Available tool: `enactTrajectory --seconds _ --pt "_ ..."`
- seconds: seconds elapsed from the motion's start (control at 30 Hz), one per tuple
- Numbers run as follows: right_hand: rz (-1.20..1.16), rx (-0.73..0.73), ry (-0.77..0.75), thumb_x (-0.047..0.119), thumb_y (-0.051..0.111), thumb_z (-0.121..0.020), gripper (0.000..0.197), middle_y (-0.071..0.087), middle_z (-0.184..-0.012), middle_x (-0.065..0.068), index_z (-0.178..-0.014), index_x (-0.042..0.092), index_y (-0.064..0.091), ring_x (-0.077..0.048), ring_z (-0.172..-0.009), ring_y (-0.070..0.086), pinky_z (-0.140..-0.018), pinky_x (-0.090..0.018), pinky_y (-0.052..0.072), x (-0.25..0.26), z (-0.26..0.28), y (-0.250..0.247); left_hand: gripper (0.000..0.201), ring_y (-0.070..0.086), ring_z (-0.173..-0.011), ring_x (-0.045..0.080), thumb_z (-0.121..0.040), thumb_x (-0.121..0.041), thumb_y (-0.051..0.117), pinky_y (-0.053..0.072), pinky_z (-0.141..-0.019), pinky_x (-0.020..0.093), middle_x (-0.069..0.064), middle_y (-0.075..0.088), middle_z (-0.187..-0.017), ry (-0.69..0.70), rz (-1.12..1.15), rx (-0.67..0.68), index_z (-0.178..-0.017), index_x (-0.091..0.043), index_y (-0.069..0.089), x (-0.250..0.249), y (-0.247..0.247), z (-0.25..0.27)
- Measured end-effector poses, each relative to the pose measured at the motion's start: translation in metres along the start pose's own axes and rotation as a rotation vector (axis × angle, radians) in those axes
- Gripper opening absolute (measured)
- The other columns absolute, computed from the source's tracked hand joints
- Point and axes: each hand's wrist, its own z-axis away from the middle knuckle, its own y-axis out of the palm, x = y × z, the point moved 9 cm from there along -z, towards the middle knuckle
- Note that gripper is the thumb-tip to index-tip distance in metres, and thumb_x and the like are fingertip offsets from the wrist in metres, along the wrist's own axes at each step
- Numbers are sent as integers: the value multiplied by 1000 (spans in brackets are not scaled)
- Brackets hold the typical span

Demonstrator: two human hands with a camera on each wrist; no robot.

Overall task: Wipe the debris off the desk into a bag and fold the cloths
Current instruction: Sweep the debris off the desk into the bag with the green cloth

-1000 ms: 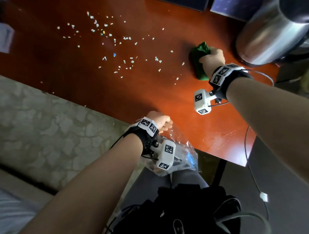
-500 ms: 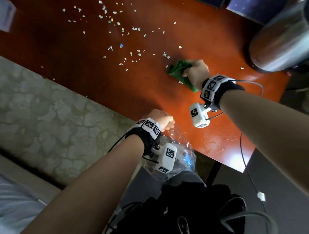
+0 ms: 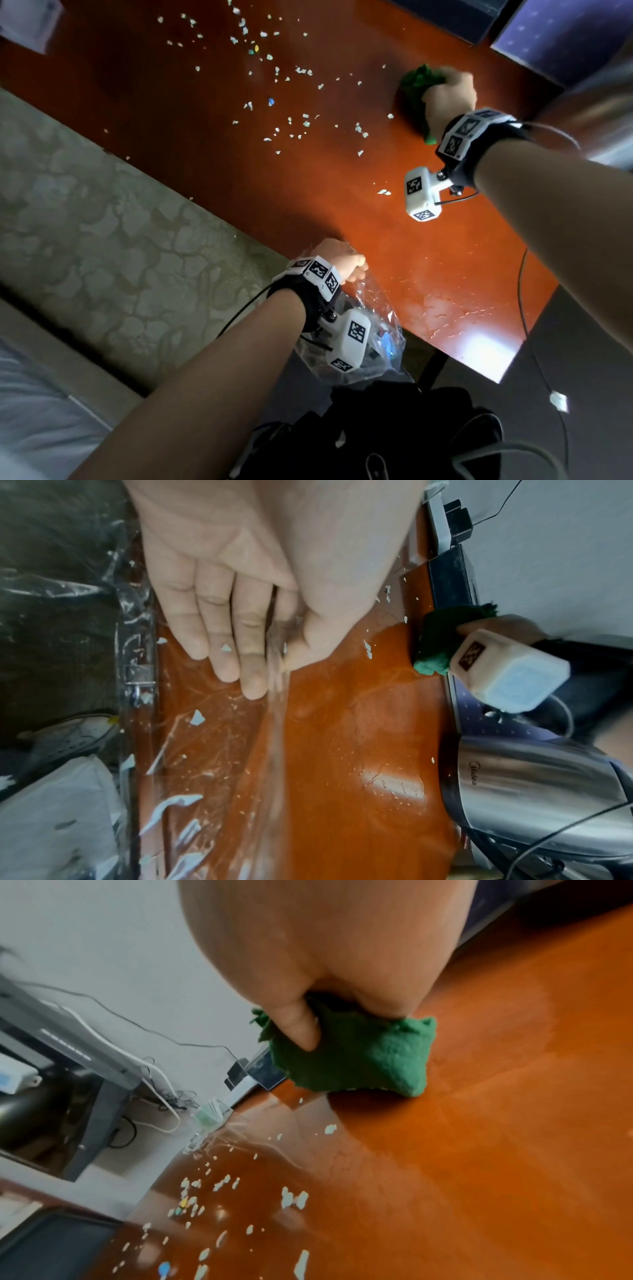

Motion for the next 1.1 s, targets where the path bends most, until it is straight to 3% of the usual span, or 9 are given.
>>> enactTrajectory --seconds 0.27,0.37,0.43,0.57,0.67,0.77,0.87,1.0,1.1 --pt "94 280 -61 2 51 -88 45 59 -116 0 -131 15 55 -8 -91 58 -49 -2 39 2 26 52 24 72 -82 23 -85 -25 70 60 -71 34 9 74 -95 3 26 68 -103 -10 74 -1 4 1" --pt "113 358 -81 1 50 -89 46 58 -115 -1 -131 17 56 -10 -95 53 -50 -3 37 0 33 61 17 66 -55 7 -90 -19 67 47 -48 15 4 74 -76 -25 112 137 -94 -5 76 2 8 3" --pt "145 393 -112 2 51 -88 45 56 -112 0 -130 18 57 -10 -97 51 -54 -4 36 -2 43 65 14 65 -52 5 -90 -18 67 46 -45 14 4 73 -74 -20 139 135 -89 -6 75 2 7 4" --pt "259 480 -162 2 54 -84 45 62 -105 -2 -123 22 65 -13 -95 54 -67 -12 42 -16 65 65 17 64 -57 13 -93 -12 63 48 -54 21 10 71 -76 -5 214 225 -78 -7 70 -1 9 8" --pt "312 506 -145 3 53 -84 43 62 -102 -2 -121 21 66 -15 -95 54 -77 -19 42 -37 80 55 13 63 -53 9 -93 -11 65 50 -48 16 4 70 -74 19 208 193 -92 1 71 -6 5 16" --pt "313 492 -96 3 54 -83 43 63 -104 -6 -118 22 67 -23 -101 58 -84 -27 48 -59 93 40 27 66 -74 18 -92 -14 64 60 -69 29 8 69 -99 38 105 66 -116 0 66 -2 2 20" --pt "304 472 -66 1 53 -83 42 65 -110 -12 -118 19 67 -27 -104 59 -93 -36 50 -79 110 25 24 71 -86 26 -93 -12 61 62 -78 40 17 71 -109 20 146 94 -114 -1 65 6 9 30" --pt "308 504 -36 -1 53 -84 41 65 -108 -12 -118 19 67 -27 -100 58 -89 -34 49 -105 134 20 17 68 -80 27 -98 -6 54 58 -83 41 19 69 -97 -61 267 196 -107 5 63 23 16 52" --pt "214 458 -9 -2 55 -83 38 63 -96 -11 -111 20 67 -23 -91 57 -75 -29 45 -108 141 9 13 64 -93 33 -101 -6 49 53 -93 41 25 65 -115 -134 293 254 -99 1 60 38 26 73"
